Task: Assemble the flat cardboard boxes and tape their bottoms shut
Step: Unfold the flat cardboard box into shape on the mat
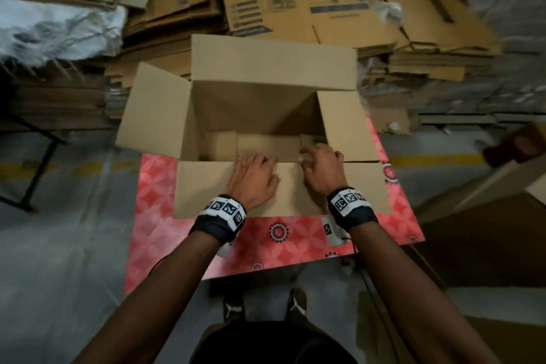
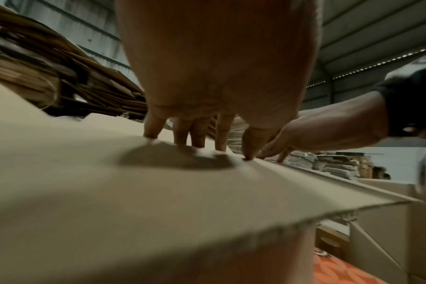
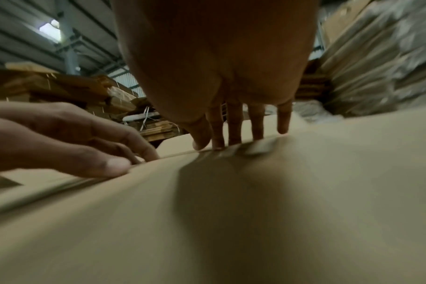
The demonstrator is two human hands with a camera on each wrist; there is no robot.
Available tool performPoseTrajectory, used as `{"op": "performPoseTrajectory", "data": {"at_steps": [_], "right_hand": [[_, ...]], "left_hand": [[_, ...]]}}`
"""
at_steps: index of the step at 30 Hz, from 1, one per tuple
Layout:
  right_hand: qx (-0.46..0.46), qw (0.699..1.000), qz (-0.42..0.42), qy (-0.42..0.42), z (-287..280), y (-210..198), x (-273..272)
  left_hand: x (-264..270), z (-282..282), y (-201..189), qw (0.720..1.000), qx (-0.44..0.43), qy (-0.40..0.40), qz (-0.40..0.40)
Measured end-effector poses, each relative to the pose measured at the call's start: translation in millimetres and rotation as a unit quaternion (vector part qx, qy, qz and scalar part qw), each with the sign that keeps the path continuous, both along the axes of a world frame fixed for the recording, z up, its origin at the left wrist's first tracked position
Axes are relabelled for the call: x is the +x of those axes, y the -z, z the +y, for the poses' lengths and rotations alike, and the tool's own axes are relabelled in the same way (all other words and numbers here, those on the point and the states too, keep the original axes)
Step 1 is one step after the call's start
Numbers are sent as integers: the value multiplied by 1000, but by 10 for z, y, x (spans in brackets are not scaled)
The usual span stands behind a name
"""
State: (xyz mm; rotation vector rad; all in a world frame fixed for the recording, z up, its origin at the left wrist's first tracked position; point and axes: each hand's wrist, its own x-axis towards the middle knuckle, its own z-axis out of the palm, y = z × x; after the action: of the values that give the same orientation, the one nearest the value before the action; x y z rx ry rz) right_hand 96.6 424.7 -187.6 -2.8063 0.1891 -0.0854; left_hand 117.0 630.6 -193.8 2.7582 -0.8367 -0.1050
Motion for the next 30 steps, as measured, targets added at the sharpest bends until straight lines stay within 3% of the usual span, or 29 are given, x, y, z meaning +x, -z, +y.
{"op": "performPoseTrajectory", "data": {"at_steps": [6,12,17,21,26,30], "right_hand": [[-103,992,72,-35,-444,13,7],[-107,989,-97,-39,-798,-287,-90],[-88,976,-169,105,-1309,-390,-246],[-23,974,-129,186,-1581,-74,-430],[43,982,-13,186,-1601,313,-539],[139,971,-7,195,-1599,449,-531]], "left_hand": [[58,-660,-94,994,65,76,36],[58,-900,-51,993,94,24,62],[87,-908,14,990,113,10,87],[118,-909,55,990,100,10,95],[66,-924,82,992,88,-12,88],[37,-948,106,993,87,-20,77]]}}
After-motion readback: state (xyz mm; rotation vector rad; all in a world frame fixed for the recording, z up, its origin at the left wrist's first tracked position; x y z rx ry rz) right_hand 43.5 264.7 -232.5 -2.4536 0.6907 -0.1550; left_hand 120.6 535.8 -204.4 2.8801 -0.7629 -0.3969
